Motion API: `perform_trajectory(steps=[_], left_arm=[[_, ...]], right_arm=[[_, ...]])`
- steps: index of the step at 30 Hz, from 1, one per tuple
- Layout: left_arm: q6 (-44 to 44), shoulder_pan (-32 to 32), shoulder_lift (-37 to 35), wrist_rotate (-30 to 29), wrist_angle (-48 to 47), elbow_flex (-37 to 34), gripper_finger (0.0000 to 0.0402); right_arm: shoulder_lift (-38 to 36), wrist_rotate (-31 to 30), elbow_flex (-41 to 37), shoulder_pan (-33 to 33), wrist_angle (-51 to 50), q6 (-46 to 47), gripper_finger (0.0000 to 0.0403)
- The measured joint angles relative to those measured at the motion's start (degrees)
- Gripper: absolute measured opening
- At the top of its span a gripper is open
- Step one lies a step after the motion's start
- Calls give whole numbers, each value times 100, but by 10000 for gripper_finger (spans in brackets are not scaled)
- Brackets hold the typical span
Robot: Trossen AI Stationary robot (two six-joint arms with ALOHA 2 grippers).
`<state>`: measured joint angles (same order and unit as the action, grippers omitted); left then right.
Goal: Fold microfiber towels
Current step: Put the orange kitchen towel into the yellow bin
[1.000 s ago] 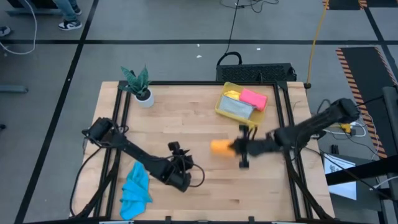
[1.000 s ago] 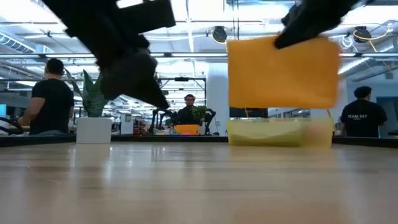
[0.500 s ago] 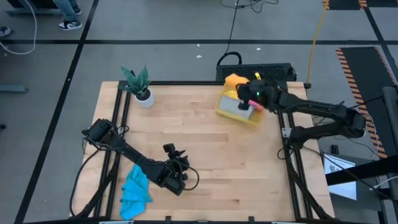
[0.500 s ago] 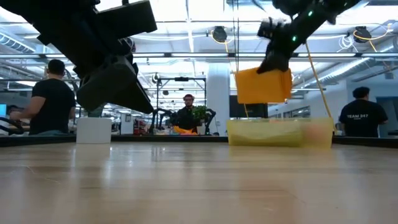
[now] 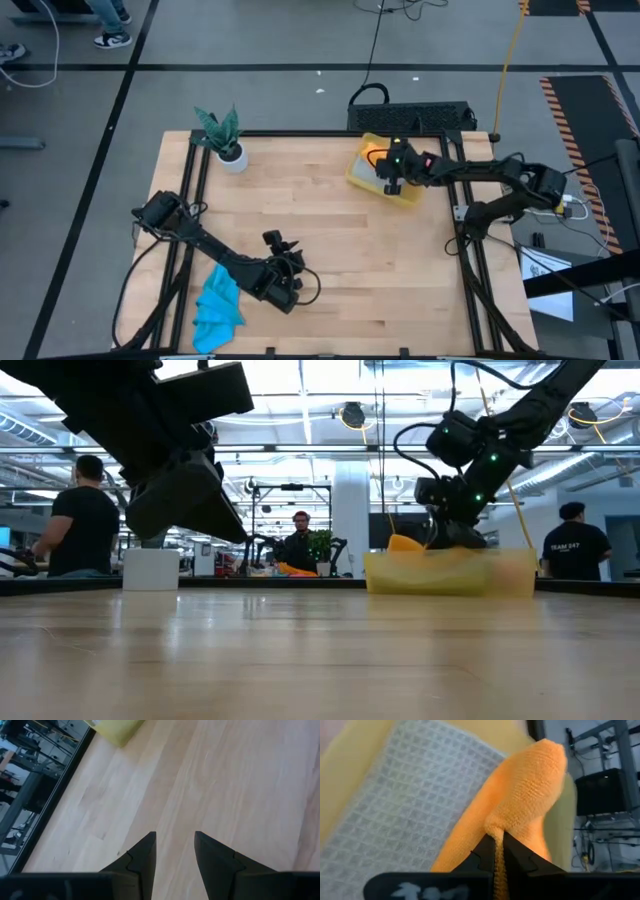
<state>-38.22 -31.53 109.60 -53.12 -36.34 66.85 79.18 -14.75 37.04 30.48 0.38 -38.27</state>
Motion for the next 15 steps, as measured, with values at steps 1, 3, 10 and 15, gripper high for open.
perform_trajectory(steps=[1,3,10,15], left_arm=[[1,0,0,-1,5,0,136],[5,0,0,-2,15,0,136],[7,0,0,0,43,0,136],[15,4,0,0,58,0,136]], right_arm=[[4,35,-10,-2,-26,3,6],[-53,126,-16,-4,9,-9,6],[-817,-577,-13,-9,781,-535,6],[-1236,-1681,-5,62,1406,-1624,6]])
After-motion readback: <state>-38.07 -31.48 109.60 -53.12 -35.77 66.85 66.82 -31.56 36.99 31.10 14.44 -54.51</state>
